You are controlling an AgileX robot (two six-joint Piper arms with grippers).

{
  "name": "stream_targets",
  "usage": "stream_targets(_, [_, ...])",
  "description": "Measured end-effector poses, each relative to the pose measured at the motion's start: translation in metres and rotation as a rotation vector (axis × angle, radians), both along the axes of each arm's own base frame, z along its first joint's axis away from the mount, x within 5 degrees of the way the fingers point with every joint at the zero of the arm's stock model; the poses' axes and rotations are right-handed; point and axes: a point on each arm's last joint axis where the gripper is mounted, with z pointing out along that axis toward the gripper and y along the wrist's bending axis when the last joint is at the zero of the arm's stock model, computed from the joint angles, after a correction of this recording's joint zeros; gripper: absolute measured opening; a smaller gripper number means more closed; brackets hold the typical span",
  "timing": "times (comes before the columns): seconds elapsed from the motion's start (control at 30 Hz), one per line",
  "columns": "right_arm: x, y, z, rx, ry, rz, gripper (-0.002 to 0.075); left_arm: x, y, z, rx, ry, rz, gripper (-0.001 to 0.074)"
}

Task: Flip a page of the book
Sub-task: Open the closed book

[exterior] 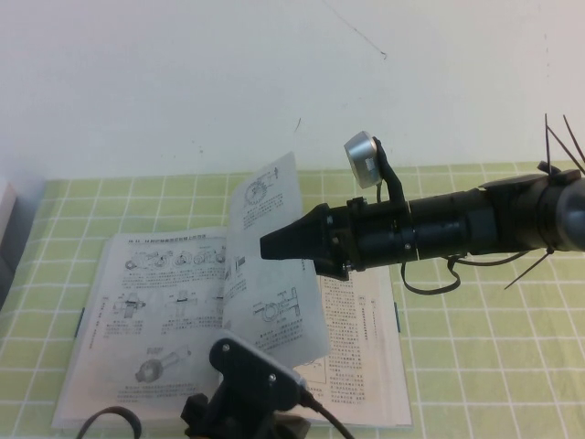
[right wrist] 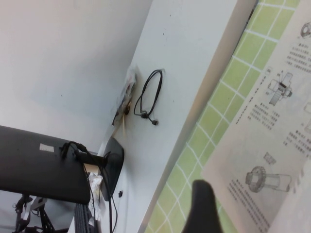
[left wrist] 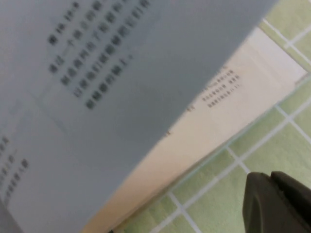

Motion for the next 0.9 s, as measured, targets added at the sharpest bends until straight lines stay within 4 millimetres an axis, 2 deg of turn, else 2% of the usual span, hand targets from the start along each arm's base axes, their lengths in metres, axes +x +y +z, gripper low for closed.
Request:
stream_targets(0.17, [0.000,0.001,0.000,0.000,0.000,0.002,0.0479,0.008,0.001,0.003,-0.036,-0.057,0.080,-0.0004])
stream_targets(0.5, [0.001,0.001,0.002,0.003,-0.004,0.001,0.0479,0.014,0.004,0.006,-0.007,-0.139,0.106,-0.0004])
stream_targets(0.9, [0.000,-0.003,0.023,-0.026,-0.065,0.047,0.0479,0.019,0.006,0.011,-0.010,-0.217,0.135,-0.0004])
